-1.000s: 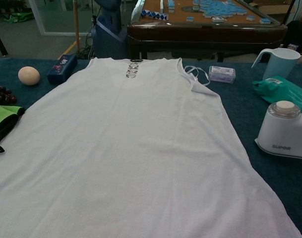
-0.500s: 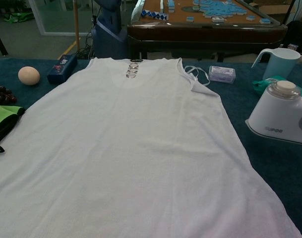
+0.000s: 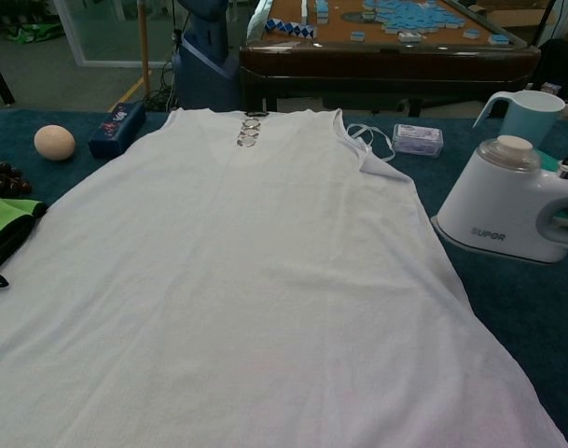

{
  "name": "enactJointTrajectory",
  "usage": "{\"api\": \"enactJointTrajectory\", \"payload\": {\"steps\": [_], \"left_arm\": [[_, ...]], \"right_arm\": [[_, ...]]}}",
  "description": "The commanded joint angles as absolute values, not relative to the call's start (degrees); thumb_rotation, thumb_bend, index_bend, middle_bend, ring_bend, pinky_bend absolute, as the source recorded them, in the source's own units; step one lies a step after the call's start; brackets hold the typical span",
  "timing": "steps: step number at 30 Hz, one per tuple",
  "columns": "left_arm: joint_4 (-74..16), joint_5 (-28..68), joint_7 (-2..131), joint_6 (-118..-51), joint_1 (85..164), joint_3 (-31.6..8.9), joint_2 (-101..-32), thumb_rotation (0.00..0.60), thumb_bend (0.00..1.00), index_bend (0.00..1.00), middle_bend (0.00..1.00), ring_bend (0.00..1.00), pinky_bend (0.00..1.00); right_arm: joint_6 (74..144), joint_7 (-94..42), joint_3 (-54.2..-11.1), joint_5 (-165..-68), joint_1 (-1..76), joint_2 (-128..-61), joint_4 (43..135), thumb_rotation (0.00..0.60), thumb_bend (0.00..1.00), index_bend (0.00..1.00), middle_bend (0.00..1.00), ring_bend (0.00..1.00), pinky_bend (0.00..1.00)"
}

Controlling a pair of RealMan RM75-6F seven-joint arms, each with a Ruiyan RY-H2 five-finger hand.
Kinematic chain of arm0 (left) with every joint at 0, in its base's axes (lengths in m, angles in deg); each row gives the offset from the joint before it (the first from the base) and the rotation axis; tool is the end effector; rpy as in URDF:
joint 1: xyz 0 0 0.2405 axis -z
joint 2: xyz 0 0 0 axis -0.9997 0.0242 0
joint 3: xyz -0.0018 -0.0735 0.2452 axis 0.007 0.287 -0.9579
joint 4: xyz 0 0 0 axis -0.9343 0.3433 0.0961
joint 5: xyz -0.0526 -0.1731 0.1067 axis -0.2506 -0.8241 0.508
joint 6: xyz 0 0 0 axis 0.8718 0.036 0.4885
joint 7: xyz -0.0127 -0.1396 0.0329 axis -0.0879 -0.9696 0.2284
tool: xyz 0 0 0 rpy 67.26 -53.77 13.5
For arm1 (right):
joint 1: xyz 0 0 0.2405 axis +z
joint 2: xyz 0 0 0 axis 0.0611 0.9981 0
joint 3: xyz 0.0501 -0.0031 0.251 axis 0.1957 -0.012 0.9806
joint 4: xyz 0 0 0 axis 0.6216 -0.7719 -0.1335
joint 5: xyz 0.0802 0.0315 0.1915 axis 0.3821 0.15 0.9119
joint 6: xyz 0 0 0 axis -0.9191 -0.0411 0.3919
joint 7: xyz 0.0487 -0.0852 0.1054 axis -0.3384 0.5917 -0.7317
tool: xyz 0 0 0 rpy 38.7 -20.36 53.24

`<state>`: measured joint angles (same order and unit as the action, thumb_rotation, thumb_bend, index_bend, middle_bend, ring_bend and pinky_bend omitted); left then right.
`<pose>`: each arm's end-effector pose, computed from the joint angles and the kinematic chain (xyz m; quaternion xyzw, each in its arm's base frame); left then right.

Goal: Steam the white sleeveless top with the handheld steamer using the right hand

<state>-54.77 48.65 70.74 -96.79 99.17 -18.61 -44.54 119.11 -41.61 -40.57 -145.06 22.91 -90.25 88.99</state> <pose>-0.2779 0.1981 0.1375 -0.6830 -0.3685 -0.3541 0.5219 -0.2899 -0.2593 0.0714 0.6535 -0.4248 0.4569 0.4285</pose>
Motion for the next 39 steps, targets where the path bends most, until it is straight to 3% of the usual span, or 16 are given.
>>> {"api": "enactJointTrajectory", "payload": {"steps": [1,15,19,21,24,26,39], "left_arm": [[-55.6,51.2,69.1,-93.5,102.0,-19.2,-43.2,0.600,0.29,0.17,0.14,0.15,0.05],[-55.3,57.0,67.0,-79.9,112.9,-20.9,-45.5,0.600,0.29,0.17,0.14,0.15,0.05],[-54.6,57.1,67.1,-75.2,116.0,-21.5,-47.5,0.593,0.28,0.13,0.11,0.13,0.01],[-54.7,56.3,67.1,-72.2,117.6,-21.8,-48.5,0.529,0.26,0.10,0.08,0.09,0.00],[-54.5,55.6,67.4,-67.9,120.0,-22.3,-49.7,0.353,0.22,0.06,0.01,0.04,0.00],[-54.0,55.5,68.0,-65.8,121.5,-22.5,-50.7,0.308,0.21,0.06,0.00,0.02,0.00],[-51.7,52.8,71.3,-60.3,125.9,-23.5,-56.0,0.263,0.21,0.05,0.00,0.01,0.00]], "right_arm": [[117.4,-40.9,-40.4,-146.1,24.8,-88.1,92.4,0.600,0.57,0.87,0.94,0.88,0.81],[110.6,-37.1,-38.0,-146.2,32.1,-86.9,99.2,0.600,0.57,0.88,0.94,0.88,0.81],[108.7,-35.9,-37.1,-145.6,34.2,-87.9,99.4,0.600,0.57,0.88,0.94,0.88,0.81],[107.5,-35.2,-36.7,-145.3,35.3,-88.6,99.4,0.600,0.57,0.88,0.94,0.88,0.81],[105.9,-34.0,-36.5,-145.1,37.0,-89.7,99.0,0.600,0.57,0.88,0.94,0.88,0.81],[105.0,-33.2,-36.3,-144.9,38.0,-90.6,98.5,0.600,0.57,0.88,0.94,0.88,0.81],[102.7,-32.7,-36.1,-145.7,43.2,-97.3,91.9,0.600,0.57,0.88,0.94,0.88,0.81]]}}
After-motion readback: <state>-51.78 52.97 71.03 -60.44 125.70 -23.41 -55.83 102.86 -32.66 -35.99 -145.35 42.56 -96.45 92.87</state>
